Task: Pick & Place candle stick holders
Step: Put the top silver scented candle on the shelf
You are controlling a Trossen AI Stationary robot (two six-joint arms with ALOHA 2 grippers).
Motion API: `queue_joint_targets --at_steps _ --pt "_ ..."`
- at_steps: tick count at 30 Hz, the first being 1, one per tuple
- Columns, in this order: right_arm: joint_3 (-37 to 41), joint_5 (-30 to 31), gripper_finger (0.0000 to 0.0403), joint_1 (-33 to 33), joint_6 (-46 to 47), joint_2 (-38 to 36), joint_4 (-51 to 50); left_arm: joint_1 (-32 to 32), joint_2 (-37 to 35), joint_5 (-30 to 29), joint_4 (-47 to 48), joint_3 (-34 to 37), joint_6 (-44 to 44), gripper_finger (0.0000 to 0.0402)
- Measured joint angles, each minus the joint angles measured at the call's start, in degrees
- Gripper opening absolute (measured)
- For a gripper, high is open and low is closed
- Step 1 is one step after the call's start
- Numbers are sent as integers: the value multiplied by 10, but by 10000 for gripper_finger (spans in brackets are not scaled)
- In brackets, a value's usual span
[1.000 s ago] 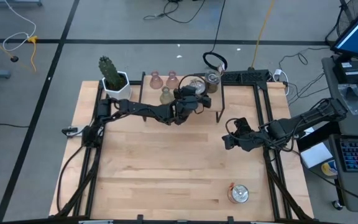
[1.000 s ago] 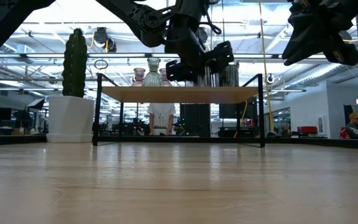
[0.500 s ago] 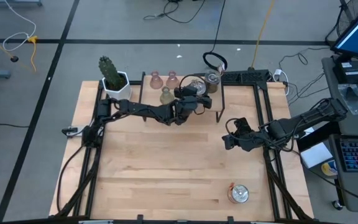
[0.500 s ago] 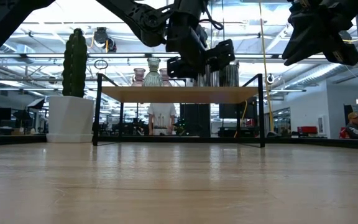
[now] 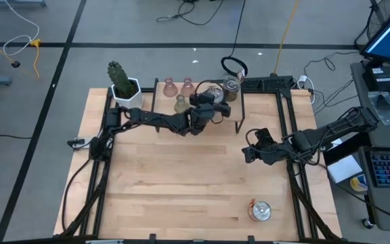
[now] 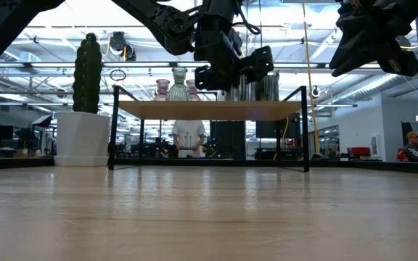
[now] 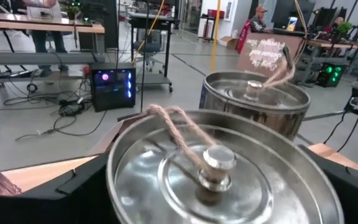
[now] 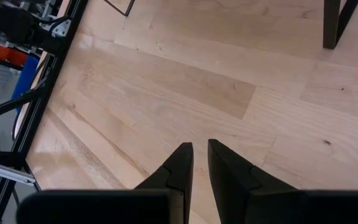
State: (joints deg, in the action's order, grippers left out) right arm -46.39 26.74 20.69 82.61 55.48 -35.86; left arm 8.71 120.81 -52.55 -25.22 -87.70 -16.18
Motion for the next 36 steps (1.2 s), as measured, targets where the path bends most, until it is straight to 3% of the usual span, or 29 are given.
queue_joint_targets --at_steps 12,26,33,36 --pt "0 -13 45 0 0 0 -1 2 -8 -1 -41 0 77 390" --pt "0 -13 45 0 0 0 -2 -11 -9 -7 -155 0 199 390" --pt "0 -13 45 0 0 0 -4 -57 -22 -21 -151 0 207 390" --pt "0 -13 45 0 0 0 -5 -94 -27 -63 -127 0 236 390"
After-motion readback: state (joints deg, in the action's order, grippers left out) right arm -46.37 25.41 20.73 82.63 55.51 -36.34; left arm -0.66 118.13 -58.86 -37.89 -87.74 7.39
